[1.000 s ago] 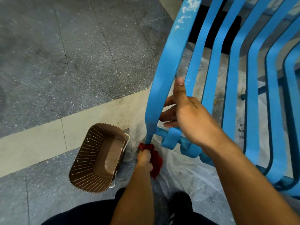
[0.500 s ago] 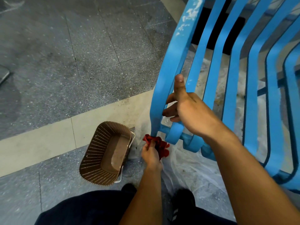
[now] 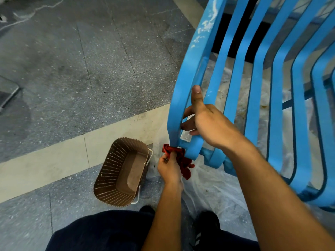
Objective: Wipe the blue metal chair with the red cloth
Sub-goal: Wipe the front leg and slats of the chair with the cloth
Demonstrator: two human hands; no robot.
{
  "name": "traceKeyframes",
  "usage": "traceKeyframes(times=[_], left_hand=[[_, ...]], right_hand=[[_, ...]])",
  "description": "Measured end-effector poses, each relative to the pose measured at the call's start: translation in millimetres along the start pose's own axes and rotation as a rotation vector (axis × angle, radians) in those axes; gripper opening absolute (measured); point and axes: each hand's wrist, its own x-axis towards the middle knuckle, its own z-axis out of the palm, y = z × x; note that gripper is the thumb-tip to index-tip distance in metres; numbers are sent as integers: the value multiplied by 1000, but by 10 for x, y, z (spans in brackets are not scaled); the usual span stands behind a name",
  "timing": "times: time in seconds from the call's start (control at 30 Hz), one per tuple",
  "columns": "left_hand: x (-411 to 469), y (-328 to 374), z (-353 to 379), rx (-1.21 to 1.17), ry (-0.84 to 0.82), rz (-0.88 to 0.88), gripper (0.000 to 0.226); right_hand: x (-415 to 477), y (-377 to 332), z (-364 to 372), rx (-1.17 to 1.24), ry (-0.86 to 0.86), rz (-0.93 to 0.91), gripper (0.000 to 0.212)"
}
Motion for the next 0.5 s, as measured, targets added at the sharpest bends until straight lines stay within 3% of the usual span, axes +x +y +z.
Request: traceKeyframes(times=[0.17, 0.37, 0.5], left_hand=[[91, -21, 43, 79, 46, -70, 10], [115, -54, 8, 46, 46, 37, 12], [383, -243, 17, 106, 57, -97, 20]], right_hand=[[30, 28, -5, 9, -11, 2, 86], [85, 61, 3, 37, -22, 2, 89], [103, 64, 23, 26, -7, 0, 90]])
